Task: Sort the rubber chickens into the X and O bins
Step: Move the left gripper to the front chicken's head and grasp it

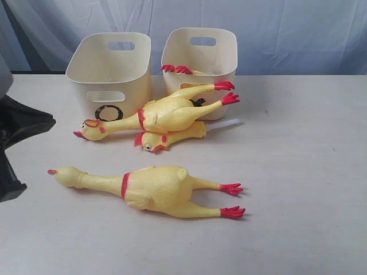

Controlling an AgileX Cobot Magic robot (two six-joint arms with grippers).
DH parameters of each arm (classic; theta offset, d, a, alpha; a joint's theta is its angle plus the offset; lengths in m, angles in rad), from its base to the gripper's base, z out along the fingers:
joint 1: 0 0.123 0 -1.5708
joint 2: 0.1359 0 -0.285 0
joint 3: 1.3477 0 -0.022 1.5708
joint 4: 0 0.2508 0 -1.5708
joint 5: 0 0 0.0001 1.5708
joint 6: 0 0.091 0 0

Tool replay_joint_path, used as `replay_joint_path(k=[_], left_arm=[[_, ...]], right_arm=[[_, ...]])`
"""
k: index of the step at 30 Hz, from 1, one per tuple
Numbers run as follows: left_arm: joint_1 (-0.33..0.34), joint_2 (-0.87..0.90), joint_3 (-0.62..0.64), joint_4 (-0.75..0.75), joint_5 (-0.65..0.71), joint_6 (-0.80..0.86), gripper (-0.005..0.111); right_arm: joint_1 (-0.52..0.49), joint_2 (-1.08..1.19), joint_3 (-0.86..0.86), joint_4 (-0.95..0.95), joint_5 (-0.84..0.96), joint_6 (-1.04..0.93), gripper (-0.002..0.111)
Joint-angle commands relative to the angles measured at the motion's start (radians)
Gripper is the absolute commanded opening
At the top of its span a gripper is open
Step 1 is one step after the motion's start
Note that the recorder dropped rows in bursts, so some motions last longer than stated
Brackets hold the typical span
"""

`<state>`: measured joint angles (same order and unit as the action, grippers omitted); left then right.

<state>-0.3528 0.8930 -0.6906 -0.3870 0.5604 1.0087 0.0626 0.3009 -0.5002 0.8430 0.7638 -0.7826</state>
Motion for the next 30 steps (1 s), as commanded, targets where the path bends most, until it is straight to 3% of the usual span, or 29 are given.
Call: replay_joint_path(k=[1,4,6,11,14,24,30], left_arm=[[0.001,0.045,0.007,-0.019,-0.015,0.184,0.0],[0.001,0.099,0.007,-0.042,-0.017,0.255,0.004],[0.001,0.141,0.007,-0.049,-0.017,0.299,0.012],[0.001,0.242,0.007,-0.049,-0.046,0.417,0.046],[0.001,0.301,0.007,-0.049,-0.094,0.467,0.057],[0.001,0.523,0.007,-0.046,-0.246,0.658,0.059],[0.001,0.627,0.007,-0.042,-0.292,0.674,0.059]], right_arm=[[0.0,0.117,-0.094,-0.129,0.139,-0.009,-0.001],[0.0,0.163,-0.096,-0.131,0.146,-0.009,-0.001],[0.0,0.178,-0.096,-0.133,0.146,-0.006,-0.001],[0.0,0.182,-0.096,-0.133,0.136,-0.006,-0.001],[0.0,0.182,-0.096,-0.127,0.136,-0.006,-0.001],[0.073,0.182,-0.096,-0.128,0.122,-0.006,-0.001],[0.077,0.182,-0.096,-0.128,0.122,-0.006,-0.001]])
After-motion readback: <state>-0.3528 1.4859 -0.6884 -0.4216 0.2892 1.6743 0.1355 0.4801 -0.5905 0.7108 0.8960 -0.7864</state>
